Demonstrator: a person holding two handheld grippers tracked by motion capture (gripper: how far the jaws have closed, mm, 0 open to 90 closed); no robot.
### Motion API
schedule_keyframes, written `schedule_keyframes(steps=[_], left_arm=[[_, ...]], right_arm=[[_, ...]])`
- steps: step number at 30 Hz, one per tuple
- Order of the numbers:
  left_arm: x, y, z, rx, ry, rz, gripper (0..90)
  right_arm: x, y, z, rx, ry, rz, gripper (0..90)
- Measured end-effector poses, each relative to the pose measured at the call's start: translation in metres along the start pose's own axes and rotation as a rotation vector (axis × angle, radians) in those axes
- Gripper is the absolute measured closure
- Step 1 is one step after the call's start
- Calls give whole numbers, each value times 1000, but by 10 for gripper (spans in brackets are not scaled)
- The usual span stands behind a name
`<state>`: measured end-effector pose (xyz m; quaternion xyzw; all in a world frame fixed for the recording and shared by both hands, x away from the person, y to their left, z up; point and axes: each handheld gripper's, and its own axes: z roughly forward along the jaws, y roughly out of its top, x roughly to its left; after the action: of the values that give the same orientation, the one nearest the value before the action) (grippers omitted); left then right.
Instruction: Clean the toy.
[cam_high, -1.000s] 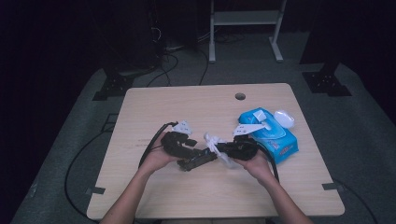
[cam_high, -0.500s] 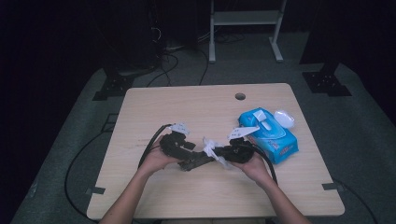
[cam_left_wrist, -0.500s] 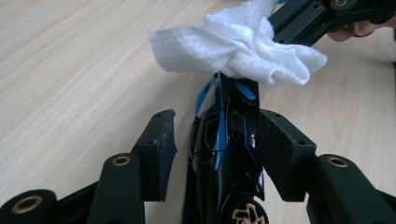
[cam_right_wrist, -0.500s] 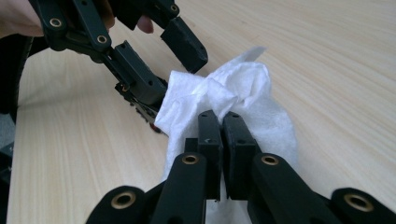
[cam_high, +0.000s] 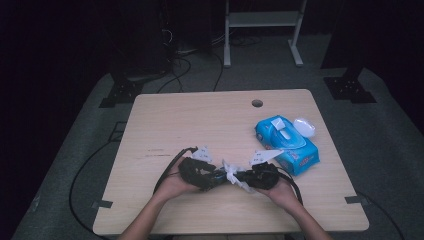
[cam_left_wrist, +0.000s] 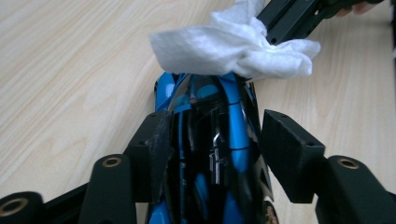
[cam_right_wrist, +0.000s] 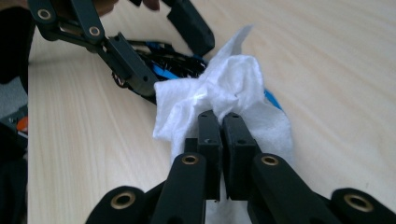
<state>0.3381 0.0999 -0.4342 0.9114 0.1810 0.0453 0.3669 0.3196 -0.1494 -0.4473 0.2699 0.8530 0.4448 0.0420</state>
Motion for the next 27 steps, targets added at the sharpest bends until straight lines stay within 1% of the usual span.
schedule_keyframes(steps=[3,4,5,6,8,9,11,14,17,19,21,23,27], left_arm=[[-10,-1,5,11,44,50,371],[-11,0,6,18,52,54,366],[-14,0,8,37,58,63,359],[-15,-1,10,44,57,74,352],[-17,-2,12,39,50,71,344],[-17,-2,12,39,61,81,347],[-16,-2,13,38,44,62,317],[-15,-3,15,47,35,57,285],[-16,-3,19,71,35,58,267],[-15,-4,21,79,31,53,257],[-14,-5,24,91,28,38,239],[-14,-6,27,102,26,36,236],[-13,-6,31,110,26,32,232]], right_arm=[[2,-6,-2,16,-7,-6,860],[3,-8,-4,24,-13,-5,861],[3,-9,-5,23,-16,-12,860],[3,-10,-9,19,-21,-9,860],[2,-12,-15,9,-27,1,860],[1,-13,-19,-1,-29,6,861],[-1,-16,-27,-16,-33,25,861],[-4,-21,-36,-27,-39,40,860],[-5,-25,-39,-25,-41,44,860],[-5,-27,-41,-21,-41,46,860],[-4,-29,-41,-17,-42,45,860],[-4,-30,-42,-18,-43,48,860],[-5,-31,-45,-24,-51,49,860]])
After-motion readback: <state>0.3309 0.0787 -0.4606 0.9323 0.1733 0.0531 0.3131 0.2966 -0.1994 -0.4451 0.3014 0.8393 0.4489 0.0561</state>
